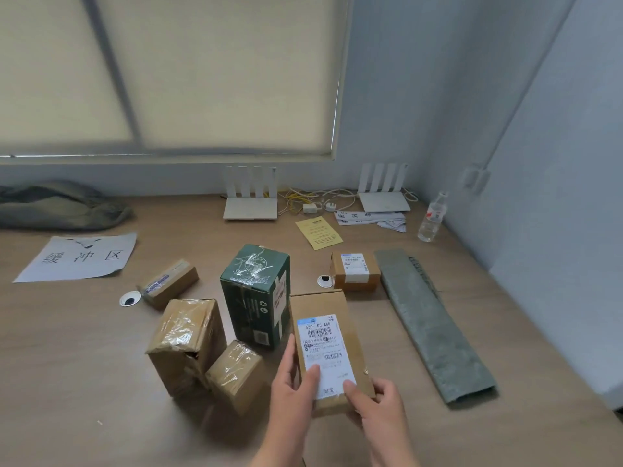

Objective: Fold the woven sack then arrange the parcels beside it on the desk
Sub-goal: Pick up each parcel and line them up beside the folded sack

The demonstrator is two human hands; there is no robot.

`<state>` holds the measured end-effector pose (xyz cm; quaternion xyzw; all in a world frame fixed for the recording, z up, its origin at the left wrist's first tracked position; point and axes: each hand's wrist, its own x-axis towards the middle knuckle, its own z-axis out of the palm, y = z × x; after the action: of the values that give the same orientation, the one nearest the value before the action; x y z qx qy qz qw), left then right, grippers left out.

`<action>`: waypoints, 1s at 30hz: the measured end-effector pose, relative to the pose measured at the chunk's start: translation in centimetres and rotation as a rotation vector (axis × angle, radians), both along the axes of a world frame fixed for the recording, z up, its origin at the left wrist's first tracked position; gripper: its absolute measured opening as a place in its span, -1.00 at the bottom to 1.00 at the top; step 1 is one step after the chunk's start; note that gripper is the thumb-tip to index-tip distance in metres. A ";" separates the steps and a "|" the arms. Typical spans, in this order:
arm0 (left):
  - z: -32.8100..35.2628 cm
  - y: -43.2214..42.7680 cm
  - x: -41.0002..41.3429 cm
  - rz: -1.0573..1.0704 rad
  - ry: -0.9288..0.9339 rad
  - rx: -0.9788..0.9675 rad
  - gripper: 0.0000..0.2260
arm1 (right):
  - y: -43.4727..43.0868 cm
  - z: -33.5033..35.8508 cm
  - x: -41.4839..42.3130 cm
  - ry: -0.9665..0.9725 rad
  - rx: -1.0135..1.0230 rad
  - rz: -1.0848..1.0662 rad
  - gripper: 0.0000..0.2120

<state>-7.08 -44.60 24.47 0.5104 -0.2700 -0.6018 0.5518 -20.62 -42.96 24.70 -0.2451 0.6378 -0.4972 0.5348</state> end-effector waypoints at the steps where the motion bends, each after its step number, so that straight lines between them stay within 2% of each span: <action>1: 0.0 0.1 0.0 -0.013 -0.005 -0.003 -0.46 | -0.1 0.1 -0.4 0.073 -0.006 0.014 -0.58; 4: 0.0 -0.1 -0.4 -0.044 -0.011 -0.010 -0.48 | -0.9 0.1 -1.6 0.162 -0.057 0.068 -0.67; 9: -0.6 -1.9 -3.1 -0.062 -0.062 0.009 -0.50 | -3.2 -0.1 -4.0 0.228 -0.115 0.163 -0.58; 12: -1.8 -3.7 -5.3 -0.076 -0.169 0.041 -0.49 | -5.3 -1.4 -6.2 0.293 -0.075 0.163 -0.54; 15: -2.7 -5.9 -7.9 -0.082 -0.272 0.095 -0.52 | -7.6 -3.1 -8.7 0.388 -0.014 0.209 -0.62; 19: -3.0 -9.2 -11.5 -0.099 -0.331 0.164 -0.56 | -11.8 -8.7 -12.6 0.485 0.025 0.280 -0.62; 24: -4.8 -13.4 -14.9 -0.108 -0.417 0.200 -0.47 | -15.9 -8.7 -15.0 0.526 0.058 0.318 -0.67; 30: -8.6 -17.4 -17.0 -0.097 -0.517 0.249 -0.48 | -20.2 -12.3 -17.0 0.626 0.135 0.388 -0.79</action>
<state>-24.12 -62.00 15.84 0.6971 -0.3498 -0.5059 0.3686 -37.67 -63.17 12.45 -0.4657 0.7433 -0.2447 0.4132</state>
